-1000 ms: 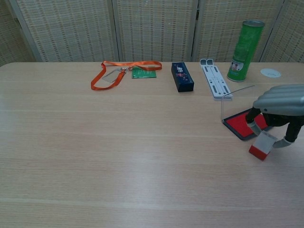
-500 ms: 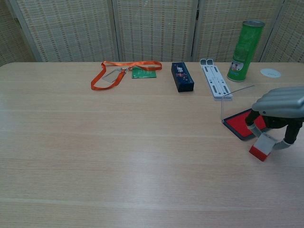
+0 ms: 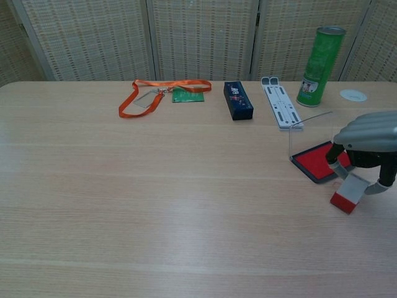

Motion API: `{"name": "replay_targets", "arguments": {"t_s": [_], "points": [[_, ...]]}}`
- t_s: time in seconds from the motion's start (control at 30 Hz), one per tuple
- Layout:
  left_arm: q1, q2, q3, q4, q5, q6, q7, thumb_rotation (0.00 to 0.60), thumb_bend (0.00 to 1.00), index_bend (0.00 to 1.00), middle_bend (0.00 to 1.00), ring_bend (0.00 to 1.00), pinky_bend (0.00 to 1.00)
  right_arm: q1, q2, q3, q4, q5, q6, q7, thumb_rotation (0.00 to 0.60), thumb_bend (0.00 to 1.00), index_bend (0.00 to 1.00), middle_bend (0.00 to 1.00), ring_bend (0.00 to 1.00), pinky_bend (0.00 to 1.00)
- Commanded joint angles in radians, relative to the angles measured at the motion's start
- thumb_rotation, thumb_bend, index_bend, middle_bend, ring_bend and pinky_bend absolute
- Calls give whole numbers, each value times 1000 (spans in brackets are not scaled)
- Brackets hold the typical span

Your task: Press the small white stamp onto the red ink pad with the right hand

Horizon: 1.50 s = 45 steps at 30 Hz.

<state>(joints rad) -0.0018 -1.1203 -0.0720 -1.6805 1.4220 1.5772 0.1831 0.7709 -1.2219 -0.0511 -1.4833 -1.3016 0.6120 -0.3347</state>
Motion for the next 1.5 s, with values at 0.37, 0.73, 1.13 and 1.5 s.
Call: {"name": "replay_targets", "arguments": {"t_s": [0.37,0.73,1.13,1.5], "points": [[7,6,0,-3,10,15,-12,600,230,0,59,79,260,33,20,-9,-67,124,-6,-127,600,160,124,731,545,328],[13,11,-4,-4,12,28,-23,600,230,0,59,79,260,-16,210,10,-312,109,168,-115,600,141,69,547,432,200],[17,10,-2,-5,25,39,-24,600,230,0,59,79,260,-329,126,-17,-119,-121,650,61,600,120,30,206,152,0],[2,19,-3,16,45,16,-86,600,230,0,59,79,259,-520,-19,30,75,-75,879,86,600,120,13,127,67,0]]}}
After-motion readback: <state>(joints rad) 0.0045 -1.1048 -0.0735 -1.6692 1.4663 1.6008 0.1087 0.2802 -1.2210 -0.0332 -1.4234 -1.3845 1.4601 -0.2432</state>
